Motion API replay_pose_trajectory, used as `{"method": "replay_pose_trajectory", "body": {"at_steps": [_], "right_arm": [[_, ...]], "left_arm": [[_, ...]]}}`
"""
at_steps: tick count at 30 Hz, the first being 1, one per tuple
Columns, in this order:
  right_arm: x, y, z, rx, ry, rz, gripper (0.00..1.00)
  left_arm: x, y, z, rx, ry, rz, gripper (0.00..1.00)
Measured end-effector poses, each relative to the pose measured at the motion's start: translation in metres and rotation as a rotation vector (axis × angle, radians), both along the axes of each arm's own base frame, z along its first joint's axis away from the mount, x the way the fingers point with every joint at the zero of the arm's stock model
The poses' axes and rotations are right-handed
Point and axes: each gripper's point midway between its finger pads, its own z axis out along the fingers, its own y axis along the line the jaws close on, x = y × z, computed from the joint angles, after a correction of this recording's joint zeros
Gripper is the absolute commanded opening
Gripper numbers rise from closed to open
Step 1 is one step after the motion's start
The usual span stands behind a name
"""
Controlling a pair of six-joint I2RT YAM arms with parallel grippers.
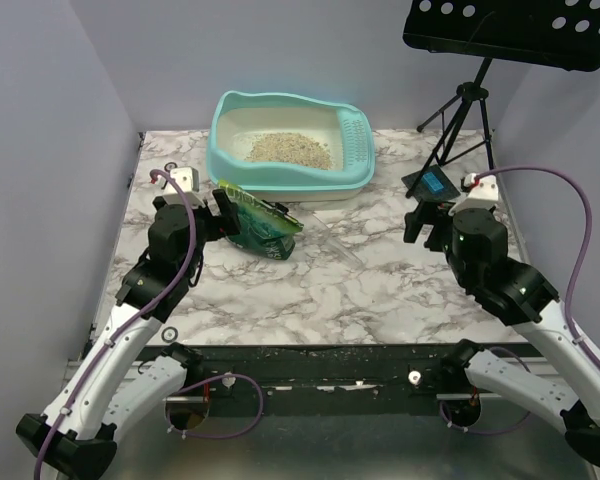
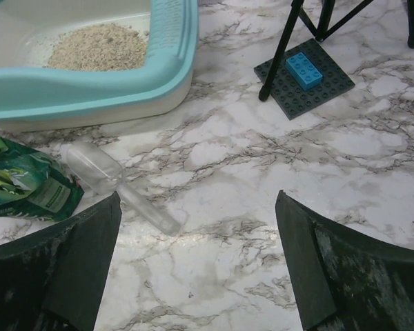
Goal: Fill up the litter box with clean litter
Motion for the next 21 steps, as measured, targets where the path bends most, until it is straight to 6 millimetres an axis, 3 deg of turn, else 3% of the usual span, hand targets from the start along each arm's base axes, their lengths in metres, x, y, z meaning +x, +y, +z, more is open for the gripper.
{"method": "replay_pose_trajectory", "body": {"at_steps": [7,13,17,21], "right_arm": [[-0.005,-0.002,0.007,-0.024,-0.022,0.038,1.0],[-0.005,0.015,0.002,-0.073,-0.009,0.156,0.97],[0.0,0.039,-0.003,-0.099,0.001,0.278,0.93],[0.01,0.081,-0.01,-0.12,-0.002,0.472,0.93]], "left_arm": [[-0.002,0.004,-0.001,0.005,-0.004,0.016,0.99],[0.004,0.001,-0.011,0.014,0.03,0.017,0.99],[0.01,-0.002,-0.018,0.016,0.075,0.023,0.98],[0.016,-0.001,-0.018,0.017,0.107,0.055,0.99]]}}
